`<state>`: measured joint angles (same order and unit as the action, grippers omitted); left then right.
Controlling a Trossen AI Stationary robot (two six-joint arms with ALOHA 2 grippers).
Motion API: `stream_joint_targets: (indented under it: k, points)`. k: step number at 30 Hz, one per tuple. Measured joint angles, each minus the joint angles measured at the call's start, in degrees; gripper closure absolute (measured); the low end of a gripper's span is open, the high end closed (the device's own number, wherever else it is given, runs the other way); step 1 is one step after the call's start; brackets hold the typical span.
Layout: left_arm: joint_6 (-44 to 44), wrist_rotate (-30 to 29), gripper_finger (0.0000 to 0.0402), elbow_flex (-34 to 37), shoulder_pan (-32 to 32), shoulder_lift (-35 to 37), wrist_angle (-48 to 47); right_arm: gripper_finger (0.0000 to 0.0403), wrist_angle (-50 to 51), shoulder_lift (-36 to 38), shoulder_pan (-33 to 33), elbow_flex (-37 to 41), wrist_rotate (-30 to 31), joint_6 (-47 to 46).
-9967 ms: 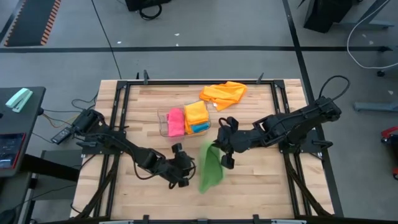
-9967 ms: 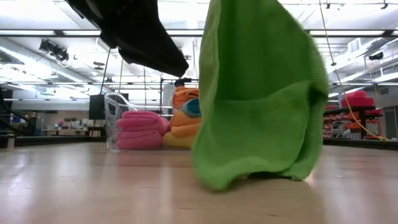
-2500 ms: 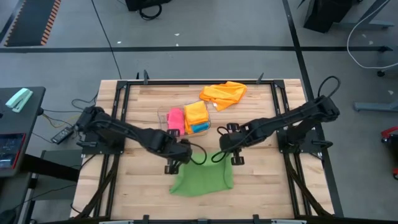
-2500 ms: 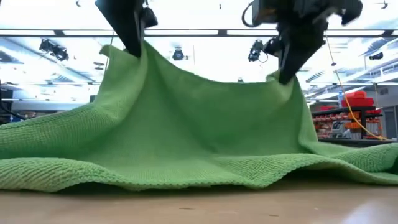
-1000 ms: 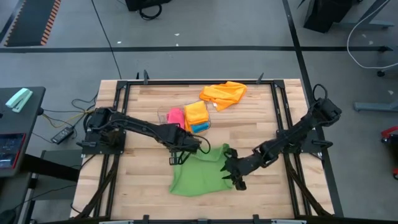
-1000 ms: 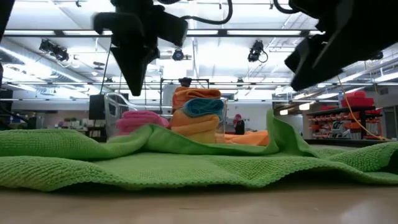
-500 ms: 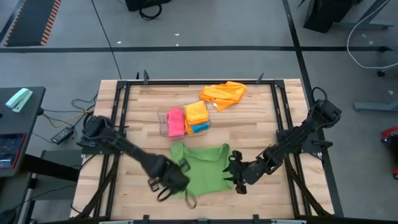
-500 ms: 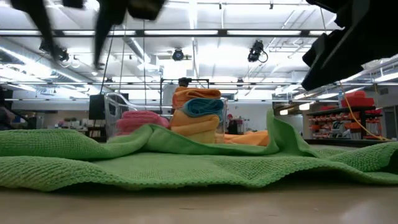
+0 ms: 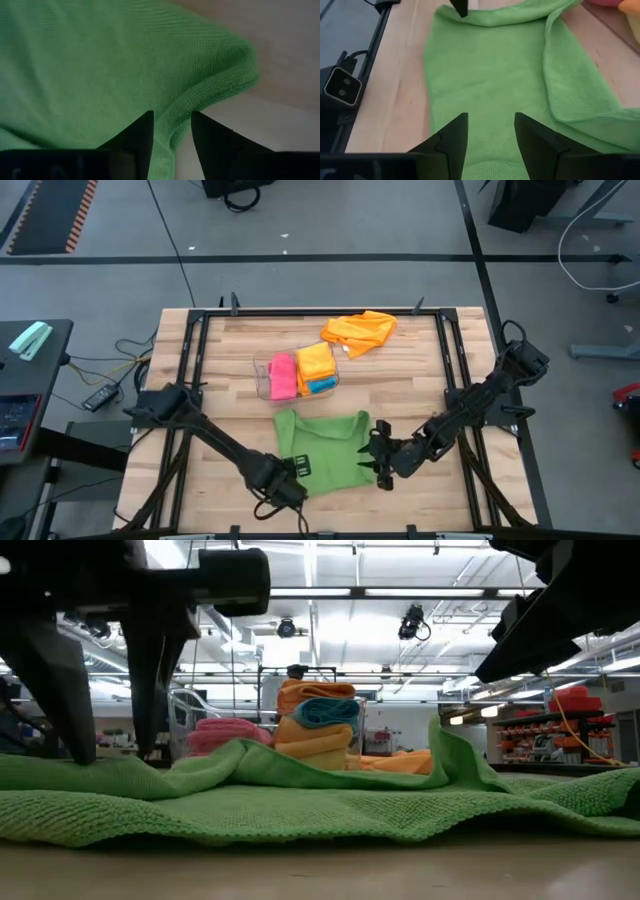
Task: Fold microfiber towels
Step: Fold the green microfiber cloth
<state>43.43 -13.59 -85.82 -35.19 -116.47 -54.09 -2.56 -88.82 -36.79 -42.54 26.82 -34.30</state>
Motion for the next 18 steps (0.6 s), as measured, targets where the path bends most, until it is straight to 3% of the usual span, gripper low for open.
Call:
stream_joint_targets:
  k: [6, 10, 18]
  points:
    - [2.58, -0.46, 0.027, 0.0, -0.49, -1.42, -1.54, 0.0233, 0.03, 0.0, -0.82, 0.0, -0.03, 0.23]
    - [3.42, -4.61, 0.028, 0.0, -0.21, -1.4, -2.94, 0.0233, 0.04, 0.0, -0.86, 0.0, 0.14, 0.58]
    - [1.83, -4.43, 0.0306, -0.02, 0.62, -1.72, 0.01, 0.0233, 0.05, 0.0, -0.86, 0.0, 0.16, 0.63]
